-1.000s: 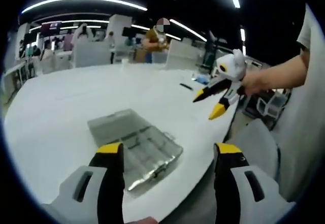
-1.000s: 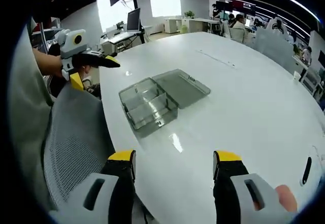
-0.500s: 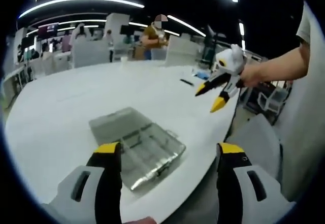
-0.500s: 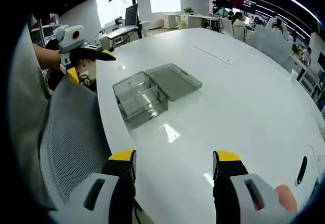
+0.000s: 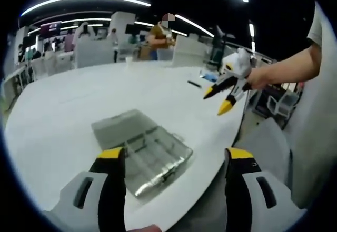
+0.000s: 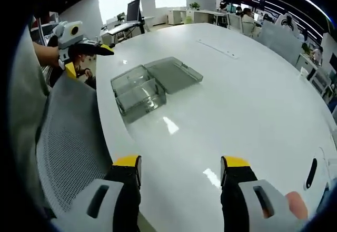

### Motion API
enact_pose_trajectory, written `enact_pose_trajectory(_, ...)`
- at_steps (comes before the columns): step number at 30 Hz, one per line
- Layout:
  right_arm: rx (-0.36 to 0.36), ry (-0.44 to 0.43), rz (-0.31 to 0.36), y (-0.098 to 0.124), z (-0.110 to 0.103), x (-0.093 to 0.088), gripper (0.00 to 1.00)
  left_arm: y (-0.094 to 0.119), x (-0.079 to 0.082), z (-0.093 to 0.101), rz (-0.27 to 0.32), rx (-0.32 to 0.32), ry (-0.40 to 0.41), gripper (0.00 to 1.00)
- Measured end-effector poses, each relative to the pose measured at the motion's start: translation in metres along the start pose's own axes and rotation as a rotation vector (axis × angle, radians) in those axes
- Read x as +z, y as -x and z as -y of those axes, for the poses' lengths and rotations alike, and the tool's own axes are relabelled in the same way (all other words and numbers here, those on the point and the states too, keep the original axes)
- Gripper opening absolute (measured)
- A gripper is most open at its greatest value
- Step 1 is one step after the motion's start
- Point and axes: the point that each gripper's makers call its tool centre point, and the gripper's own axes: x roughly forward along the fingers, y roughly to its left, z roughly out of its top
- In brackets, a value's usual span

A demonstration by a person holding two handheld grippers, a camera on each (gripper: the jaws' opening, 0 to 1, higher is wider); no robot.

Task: Insert the divider into the dual guide fixture by aligning both edges with the guide slots and pushing it downward to the bottom, including one-sided entry, uneven engagement, binding, and posture correction.

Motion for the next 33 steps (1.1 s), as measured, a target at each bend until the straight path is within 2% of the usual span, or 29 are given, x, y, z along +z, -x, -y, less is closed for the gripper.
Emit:
enact_pose_trajectory(14,0.029,0.076,-0.081,-0.010,0.009,-0.023,0.58,0.003,-0.002,0.003,-0.030,0.001,-0.017,0.76)
enact_pose_trajectory(33,0.074,0.205,-0.193,-0.025,0.021,-0.047,0.56,0.014,-0.003,0.014,-0.039,0.023,-0.019,0.76)
